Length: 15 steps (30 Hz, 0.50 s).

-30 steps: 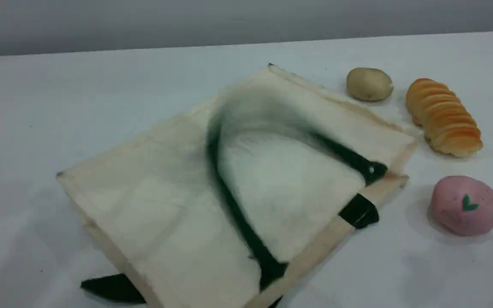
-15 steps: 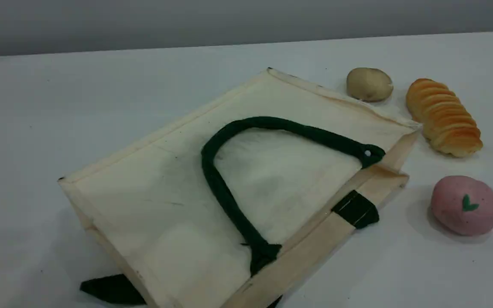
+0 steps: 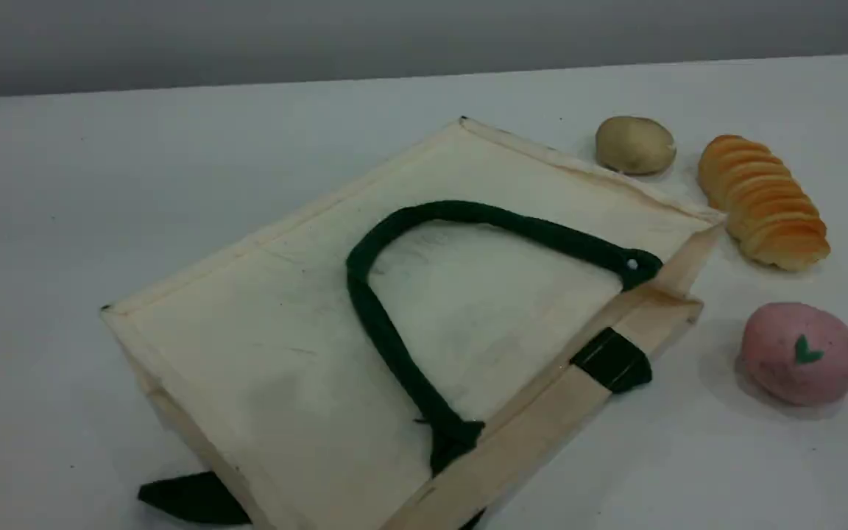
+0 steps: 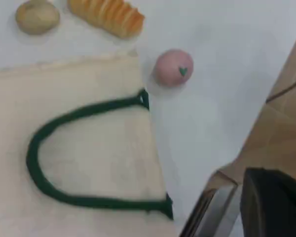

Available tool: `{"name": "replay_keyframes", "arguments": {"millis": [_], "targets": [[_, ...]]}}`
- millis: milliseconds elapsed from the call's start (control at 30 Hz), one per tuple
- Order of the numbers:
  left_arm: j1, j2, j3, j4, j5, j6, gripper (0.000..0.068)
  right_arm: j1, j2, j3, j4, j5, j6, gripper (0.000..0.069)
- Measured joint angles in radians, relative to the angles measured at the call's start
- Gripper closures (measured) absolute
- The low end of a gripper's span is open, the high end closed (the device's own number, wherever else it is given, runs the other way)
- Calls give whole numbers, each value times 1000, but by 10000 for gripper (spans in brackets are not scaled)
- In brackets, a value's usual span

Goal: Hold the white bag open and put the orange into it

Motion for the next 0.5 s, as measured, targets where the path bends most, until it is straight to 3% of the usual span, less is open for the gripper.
{"name": "replay_keyframes", "arguments": {"millis": [133, 233, 367, 500], "targets": [[-55, -106, 97, 71, -3, -82, 681, 0, -108, 95, 2, -4, 2, 680], [-65, -190, 173, 123, -20, -162, 681, 0, -192, 154, 31, -4, 24, 680], [-65, -306, 275, 164, -16, -242, 681, 0, -257, 167, 26, 6, 45, 680], [-65, -420, 372, 173, -16, -266, 681, 0, -257, 167, 25, 6, 45, 678]]}}
